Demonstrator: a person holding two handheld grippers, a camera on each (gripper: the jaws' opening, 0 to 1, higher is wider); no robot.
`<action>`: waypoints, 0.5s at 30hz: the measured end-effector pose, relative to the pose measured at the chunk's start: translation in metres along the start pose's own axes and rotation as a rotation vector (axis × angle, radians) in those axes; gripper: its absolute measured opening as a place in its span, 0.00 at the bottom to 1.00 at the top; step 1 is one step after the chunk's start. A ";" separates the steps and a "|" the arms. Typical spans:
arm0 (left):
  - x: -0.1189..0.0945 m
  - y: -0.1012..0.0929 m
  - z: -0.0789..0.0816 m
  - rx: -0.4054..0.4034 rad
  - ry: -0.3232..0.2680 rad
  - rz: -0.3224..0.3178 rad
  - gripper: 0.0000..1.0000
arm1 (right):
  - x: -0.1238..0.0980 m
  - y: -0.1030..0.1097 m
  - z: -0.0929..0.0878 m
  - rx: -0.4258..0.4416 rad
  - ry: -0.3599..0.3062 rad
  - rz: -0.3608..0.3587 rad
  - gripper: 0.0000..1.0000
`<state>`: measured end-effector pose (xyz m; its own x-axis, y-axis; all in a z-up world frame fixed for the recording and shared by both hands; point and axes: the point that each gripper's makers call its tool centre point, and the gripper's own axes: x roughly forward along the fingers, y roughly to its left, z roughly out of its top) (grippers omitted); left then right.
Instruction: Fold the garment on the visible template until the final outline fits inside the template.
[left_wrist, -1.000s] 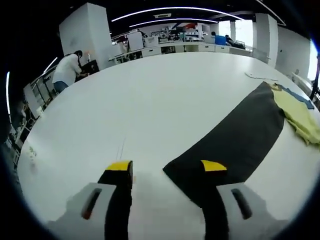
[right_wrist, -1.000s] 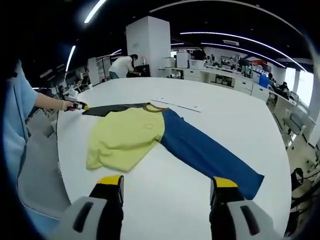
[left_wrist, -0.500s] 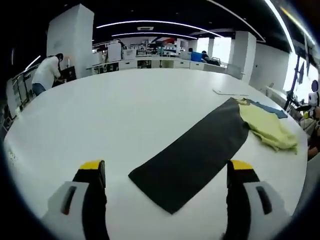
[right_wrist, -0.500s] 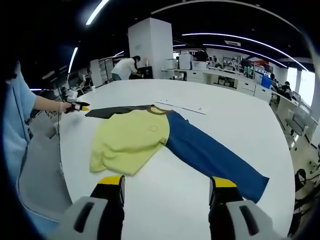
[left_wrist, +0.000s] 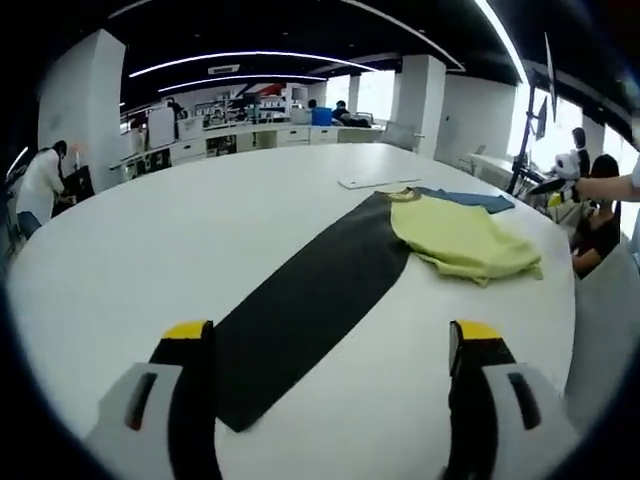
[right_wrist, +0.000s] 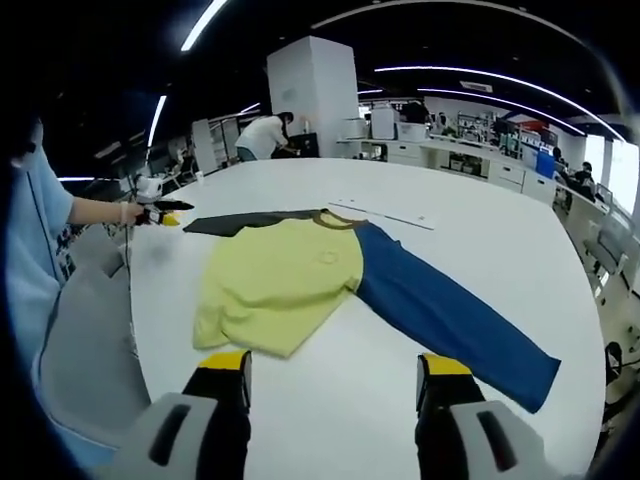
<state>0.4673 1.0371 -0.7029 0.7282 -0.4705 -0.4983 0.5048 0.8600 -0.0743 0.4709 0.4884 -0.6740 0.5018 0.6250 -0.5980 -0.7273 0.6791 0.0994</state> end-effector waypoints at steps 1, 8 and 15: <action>0.000 -0.006 0.002 0.016 0.002 -0.014 0.92 | 0.000 0.001 0.000 -0.007 0.004 0.003 0.66; 0.002 -0.053 0.017 0.054 -0.002 -0.126 0.91 | 0.001 0.007 0.002 -0.008 -0.002 0.016 0.65; 0.001 -0.104 0.033 0.089 -0.010 -0.217 0.86 | 0.002 0.013 0.000 -0.002 -0.005 0.026 0.65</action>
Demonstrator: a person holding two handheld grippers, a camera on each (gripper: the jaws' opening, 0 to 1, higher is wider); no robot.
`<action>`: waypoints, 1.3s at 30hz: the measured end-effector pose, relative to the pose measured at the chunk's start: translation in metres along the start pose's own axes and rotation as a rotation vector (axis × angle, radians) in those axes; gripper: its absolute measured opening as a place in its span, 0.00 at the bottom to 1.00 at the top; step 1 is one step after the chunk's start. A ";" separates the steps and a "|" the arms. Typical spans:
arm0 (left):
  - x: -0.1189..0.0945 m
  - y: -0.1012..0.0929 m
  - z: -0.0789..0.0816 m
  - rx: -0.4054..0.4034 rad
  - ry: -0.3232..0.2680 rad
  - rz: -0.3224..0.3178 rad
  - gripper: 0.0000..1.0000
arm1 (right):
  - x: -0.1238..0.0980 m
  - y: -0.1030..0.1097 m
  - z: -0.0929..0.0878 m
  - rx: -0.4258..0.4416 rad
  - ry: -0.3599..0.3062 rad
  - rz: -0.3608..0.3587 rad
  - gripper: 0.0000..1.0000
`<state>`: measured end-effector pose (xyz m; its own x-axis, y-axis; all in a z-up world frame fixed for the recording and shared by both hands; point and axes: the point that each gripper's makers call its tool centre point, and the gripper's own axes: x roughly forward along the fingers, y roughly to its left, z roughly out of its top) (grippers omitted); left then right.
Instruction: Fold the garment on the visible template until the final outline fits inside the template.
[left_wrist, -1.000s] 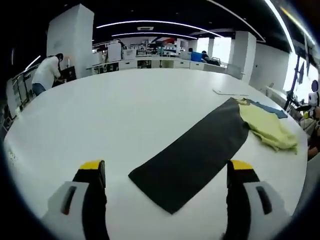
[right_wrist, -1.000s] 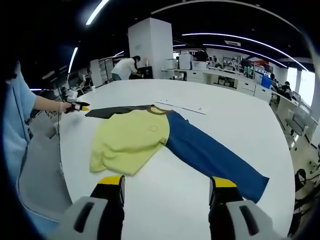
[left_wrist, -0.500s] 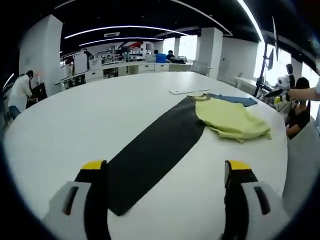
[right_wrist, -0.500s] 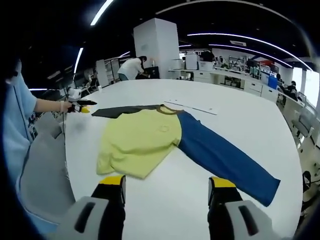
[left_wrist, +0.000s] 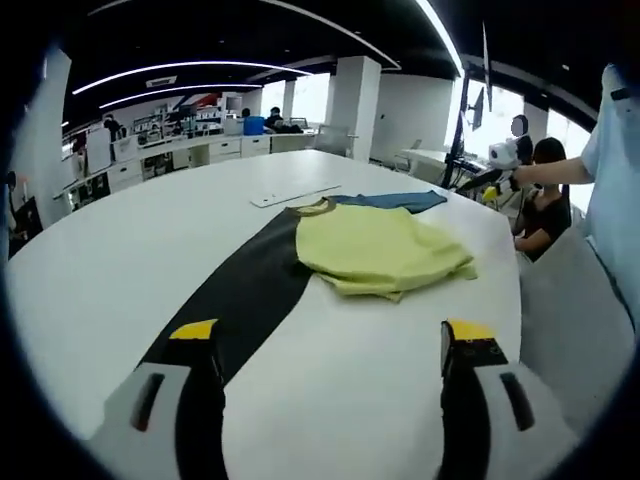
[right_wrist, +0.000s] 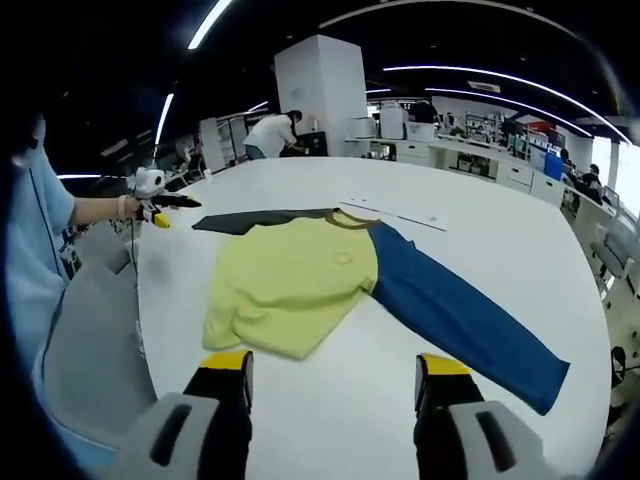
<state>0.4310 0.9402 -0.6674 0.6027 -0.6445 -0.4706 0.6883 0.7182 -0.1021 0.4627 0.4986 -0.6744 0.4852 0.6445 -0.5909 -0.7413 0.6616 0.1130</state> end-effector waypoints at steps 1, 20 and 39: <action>0.002 -0.004 0.004 0.003 -0.012 -0.011 0.86 | 0.000 0.001 0.000 -0.002 -0.001 0.001 0.64; 0.043 -0.051 0.022 0.057 -0.024 -0.148 0.83 | 0.003 0.014 0.004 -0.026 -0.016 0.023 0.64; 0.030 -0.064 0.010 0.026 -0.041 -0.119 0.81 | 0.049 0.106 0.009 -0.185 0.010 0.205 0.47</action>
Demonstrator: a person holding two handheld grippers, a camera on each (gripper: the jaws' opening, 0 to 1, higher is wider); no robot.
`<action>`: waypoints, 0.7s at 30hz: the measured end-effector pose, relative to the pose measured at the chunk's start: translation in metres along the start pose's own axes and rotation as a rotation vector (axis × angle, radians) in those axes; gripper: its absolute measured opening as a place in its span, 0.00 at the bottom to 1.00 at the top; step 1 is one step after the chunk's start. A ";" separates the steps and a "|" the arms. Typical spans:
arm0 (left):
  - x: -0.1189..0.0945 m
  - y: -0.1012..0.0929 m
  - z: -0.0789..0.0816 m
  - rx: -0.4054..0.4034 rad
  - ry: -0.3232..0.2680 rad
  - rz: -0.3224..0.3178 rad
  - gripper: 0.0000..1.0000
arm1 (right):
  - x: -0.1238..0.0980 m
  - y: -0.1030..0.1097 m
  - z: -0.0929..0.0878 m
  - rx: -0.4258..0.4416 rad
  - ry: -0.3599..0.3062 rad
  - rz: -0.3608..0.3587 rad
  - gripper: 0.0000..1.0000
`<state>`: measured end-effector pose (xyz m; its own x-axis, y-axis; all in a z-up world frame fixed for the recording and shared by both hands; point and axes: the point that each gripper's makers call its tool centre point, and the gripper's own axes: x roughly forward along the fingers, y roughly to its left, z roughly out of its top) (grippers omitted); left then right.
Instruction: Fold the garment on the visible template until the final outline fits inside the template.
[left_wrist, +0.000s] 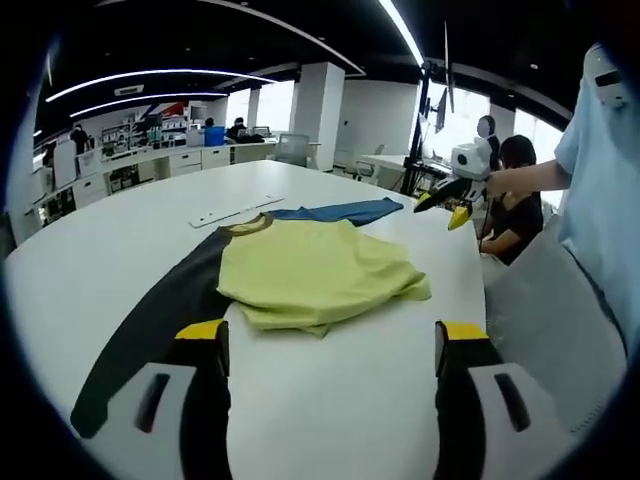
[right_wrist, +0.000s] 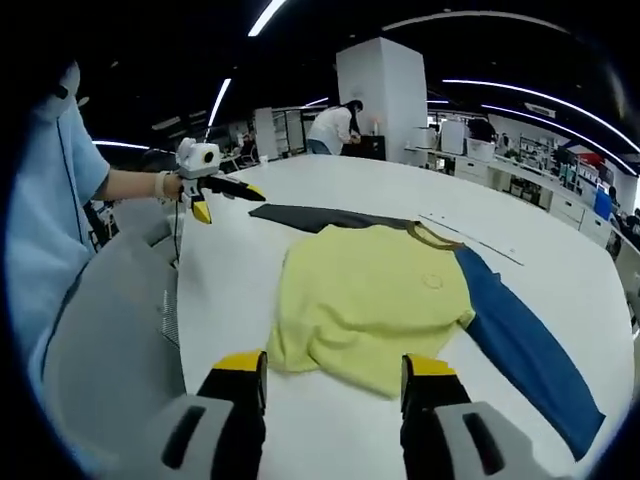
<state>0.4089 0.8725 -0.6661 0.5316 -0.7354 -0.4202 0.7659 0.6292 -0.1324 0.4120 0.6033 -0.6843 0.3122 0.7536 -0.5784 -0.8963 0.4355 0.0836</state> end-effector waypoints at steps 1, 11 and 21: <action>0.000 -0.001 -0.001 -0.002 -0.001 0.003 0.81 | 0.005 0.006 -0.003 -0.004 0.017 0.023 0.45; -0.007 -0.008 -0.012 -0.012 0.009 0.014 0.80 | 0.042 0.022 -0.018 -0.059 0.078 0.032 0.31; -0.013 -0.012 -0.018 -0.042 0.002 0.028 0.79 | 0.070 0.030 -0.034 -0.157 0.162 0.053 0.26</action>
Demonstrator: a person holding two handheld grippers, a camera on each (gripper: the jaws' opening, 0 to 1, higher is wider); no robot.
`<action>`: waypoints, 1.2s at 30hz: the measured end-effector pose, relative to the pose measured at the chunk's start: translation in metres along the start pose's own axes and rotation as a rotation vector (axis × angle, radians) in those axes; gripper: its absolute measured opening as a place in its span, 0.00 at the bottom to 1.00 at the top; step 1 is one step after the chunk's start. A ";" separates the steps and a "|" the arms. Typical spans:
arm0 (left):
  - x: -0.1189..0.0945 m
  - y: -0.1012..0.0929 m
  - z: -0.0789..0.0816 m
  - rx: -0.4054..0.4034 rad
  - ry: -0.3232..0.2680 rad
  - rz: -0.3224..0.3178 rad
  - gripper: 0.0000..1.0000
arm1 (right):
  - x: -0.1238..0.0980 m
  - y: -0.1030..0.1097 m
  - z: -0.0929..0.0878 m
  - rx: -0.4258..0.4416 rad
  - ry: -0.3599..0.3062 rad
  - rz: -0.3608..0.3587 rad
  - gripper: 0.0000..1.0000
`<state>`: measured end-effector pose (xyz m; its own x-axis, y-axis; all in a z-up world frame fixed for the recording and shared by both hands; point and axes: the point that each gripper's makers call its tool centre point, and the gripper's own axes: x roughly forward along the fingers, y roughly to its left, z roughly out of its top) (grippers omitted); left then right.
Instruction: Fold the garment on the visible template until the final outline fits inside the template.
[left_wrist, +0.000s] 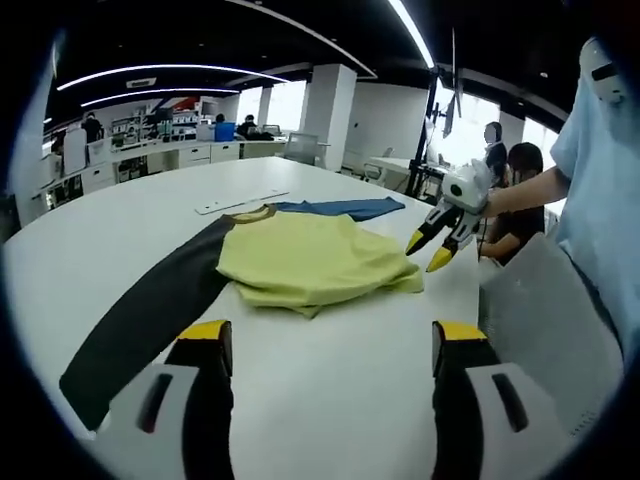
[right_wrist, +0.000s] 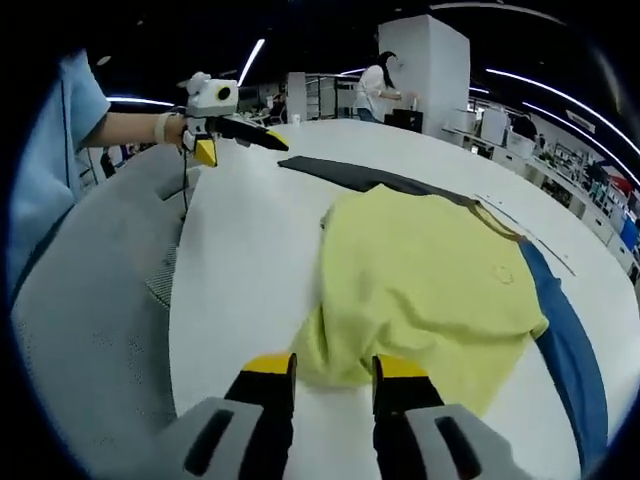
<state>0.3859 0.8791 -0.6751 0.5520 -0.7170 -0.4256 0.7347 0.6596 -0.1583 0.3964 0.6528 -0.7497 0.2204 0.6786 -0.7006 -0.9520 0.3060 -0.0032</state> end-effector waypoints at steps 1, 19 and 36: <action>-0.001 0.000 -0.001 -0.003 0.000 0.002 0.79 | 0.001 0.000 0.000 -0.003 0.001 0.000 0.26; 0.004 -0.007 -0.007 -0.035 -0.019 0.000 0.76 | -0.012 -0.025 0.042 -0.012 -0.051 -0.063 0.00; 0.015 -0.010 -0.009 -0.055 -0.015 -0.015 0.73 | 0.002 -0.143 0.128 0.130 -0.105 -0.149 0.00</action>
<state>0.3831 0.8638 -0.6875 0.5473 -0.7297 -0.4098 0.7201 0.6601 -0.2137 0.5606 0.6961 -0.6594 0.3844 0.6832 -0.6209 -0.8733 0.4872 -0.0047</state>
